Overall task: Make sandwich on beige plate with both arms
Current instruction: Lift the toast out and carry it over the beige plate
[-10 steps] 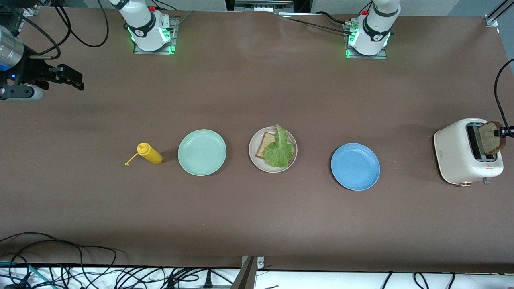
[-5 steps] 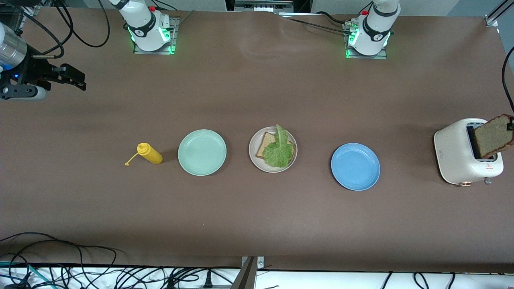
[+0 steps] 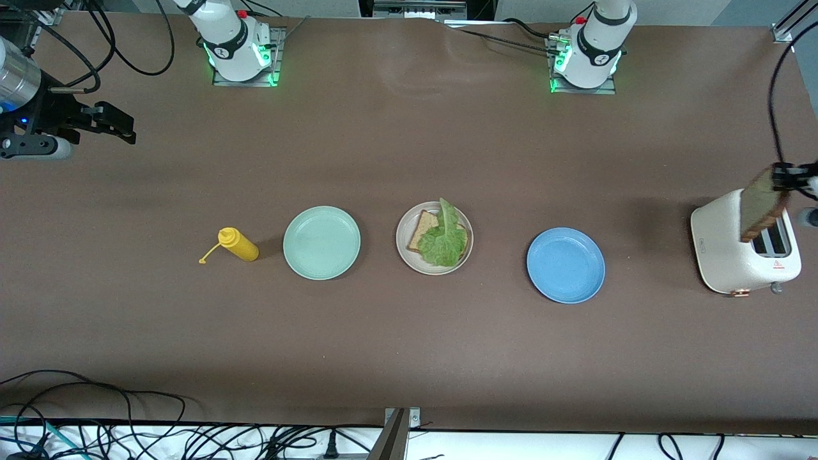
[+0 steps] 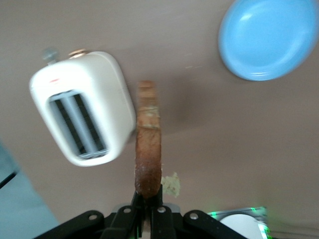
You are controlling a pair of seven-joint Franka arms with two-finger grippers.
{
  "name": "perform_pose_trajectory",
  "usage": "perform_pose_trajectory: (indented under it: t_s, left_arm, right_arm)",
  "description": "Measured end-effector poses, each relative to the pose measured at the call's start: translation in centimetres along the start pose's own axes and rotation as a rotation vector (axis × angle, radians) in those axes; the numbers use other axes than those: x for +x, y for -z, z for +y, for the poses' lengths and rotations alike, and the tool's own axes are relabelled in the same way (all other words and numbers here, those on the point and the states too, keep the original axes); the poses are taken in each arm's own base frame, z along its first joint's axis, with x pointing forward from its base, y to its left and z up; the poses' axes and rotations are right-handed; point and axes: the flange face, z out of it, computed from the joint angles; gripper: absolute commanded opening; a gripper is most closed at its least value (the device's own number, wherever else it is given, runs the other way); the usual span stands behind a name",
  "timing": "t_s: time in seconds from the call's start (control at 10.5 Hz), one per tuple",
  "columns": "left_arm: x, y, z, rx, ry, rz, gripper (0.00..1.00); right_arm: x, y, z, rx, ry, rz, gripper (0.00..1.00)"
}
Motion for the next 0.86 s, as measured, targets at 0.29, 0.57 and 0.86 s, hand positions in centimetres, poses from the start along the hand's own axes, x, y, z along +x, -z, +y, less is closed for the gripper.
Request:
perform_pose_trajectory:
  t_s: [0.29, 0.57, 0.86]
  left_arm:
    - [4.4, -1.6, 11.3, -0.193, -0.101, -0.030, 0.00]
    - [8.4, -5.0, 22.5, -0.415, -0.082, -0.129, 0.00]
    - [12.8, -8.9, 29.7, -0.688, -0.077, -0.163, 0.00]
  right_arm:
    - [0.0, 0.0, 0.1, 0.000, -0.003, 0.001, 1.00]
    - [0.1, 0.0, 0.2, 0.000, -0.004, 0.002, 1.00]
    - [0.2, -0.2, 0.4, 0.001, -0.007, 0.000, 1.00]
